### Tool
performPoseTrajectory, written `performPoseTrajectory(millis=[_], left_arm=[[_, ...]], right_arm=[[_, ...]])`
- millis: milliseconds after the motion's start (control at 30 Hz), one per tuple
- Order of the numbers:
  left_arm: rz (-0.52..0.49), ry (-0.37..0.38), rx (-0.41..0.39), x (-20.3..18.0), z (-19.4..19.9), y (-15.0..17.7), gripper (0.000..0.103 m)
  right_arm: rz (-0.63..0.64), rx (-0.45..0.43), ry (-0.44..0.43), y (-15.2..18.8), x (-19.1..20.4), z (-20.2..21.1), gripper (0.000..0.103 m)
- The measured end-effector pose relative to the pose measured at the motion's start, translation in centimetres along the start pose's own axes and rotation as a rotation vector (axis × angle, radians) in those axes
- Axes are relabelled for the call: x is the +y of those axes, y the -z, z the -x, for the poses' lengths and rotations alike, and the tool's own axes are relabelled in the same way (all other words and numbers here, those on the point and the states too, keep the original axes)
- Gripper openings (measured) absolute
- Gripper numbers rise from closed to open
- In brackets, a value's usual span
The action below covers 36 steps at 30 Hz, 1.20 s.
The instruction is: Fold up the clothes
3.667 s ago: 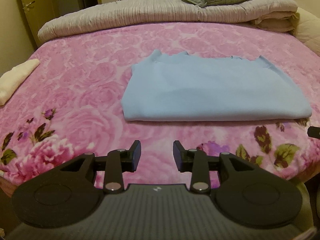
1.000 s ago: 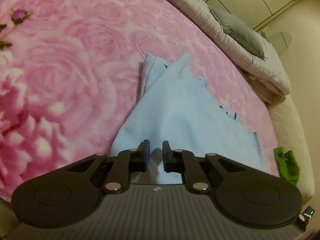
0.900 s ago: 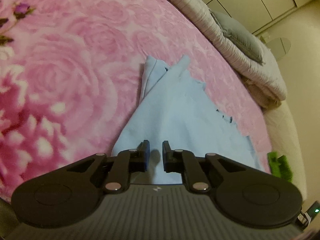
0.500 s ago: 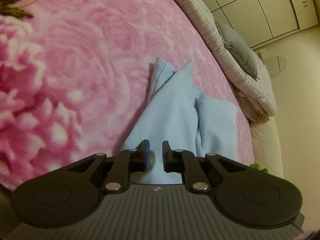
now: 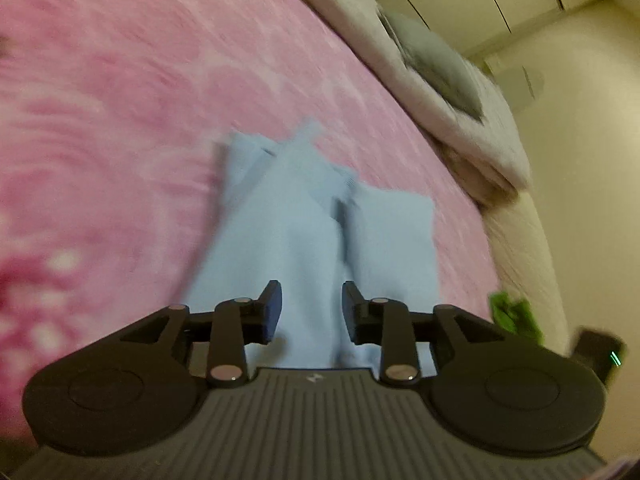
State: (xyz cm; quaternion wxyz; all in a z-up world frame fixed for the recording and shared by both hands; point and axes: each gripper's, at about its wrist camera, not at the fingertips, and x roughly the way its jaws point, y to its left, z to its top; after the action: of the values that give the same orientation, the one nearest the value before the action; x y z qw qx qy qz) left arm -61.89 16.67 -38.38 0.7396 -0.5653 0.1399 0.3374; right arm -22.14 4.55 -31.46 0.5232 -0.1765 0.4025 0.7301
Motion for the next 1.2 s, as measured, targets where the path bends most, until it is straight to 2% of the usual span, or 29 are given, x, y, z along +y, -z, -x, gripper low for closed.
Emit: performPoseTrajectory(millis=[67,167,400,433,500,533,633,767,900,1000,1133,1200], left_arm=[[0.023,0.044,0.048,-0.1,-2.4,-0.9,0.027],[0.074,0.082,0.097,0.1,-5.6,-2.1,0.028],[0.059,0.135,0.157,-0.5,-9.8,-3.1,0.029],[0.048,0.143,0.168,-0.7,-10.2,-3.0,0.027],[0.013,0.146,0.187,-1.1,-10.5,-2.7,0.019],[-0.006,0.141,0.183,-1.2,-10.5,-2.6,0.009],[-0.026,0.146,0.146,-1.3,-9.4,-2.7,0.004],[-0.127,0.143,0.031,-2.8,-5.1,-4.3,0.004],[-0.168,0.079,-0.005,-1.8,-1.9,-5.1,0.004],[-0.121,0.022,0.001,0.7,-1.3,-4.9,0.004],[-0.07,0.035,-0.012,3.0,-0.8,-4.3,0.004],[-0.081,0.029,-0.009,2.9,-1.4,-4.3,0.004]], right_arm=[[-0.14,-0.006,-0.057,-2.0,-3.5,-1.3,0.049],[-0.251,0.029,-0.154,-4.0,-6.7,-3.5,0.049],[-0.316,0.043,-0.22,-2.4,-8.0,-4.9,0.049],[-0.325,0.045,-0.229,-2.2,-8.2,-5.2,0.049],[-0.344,0.049,-0.248,-1.8,-8.6,-5.6,0.048],[-0.353,0.051,-0.258,-1.6,-8.8,-5.8,0.047],[-0.374,0.059,-0.281,-1.1,-9.2,-6.4,0.04],[-0.307,0.085,-0.276,-2.4,-6.4,-6.7,0.037],[-0.189,0.133,-0.251,-3.1,-2.0,-8.2,0.036],[-0.102,0.166,-0.216,-2.7,0.8,-10.2,0.036],[-0.047,0.187,-0.193,-2.2,3.1,-11.9,0.036],[-0.018,0.184,-0.177,-2.1,3.7,-12.1,0.036]])
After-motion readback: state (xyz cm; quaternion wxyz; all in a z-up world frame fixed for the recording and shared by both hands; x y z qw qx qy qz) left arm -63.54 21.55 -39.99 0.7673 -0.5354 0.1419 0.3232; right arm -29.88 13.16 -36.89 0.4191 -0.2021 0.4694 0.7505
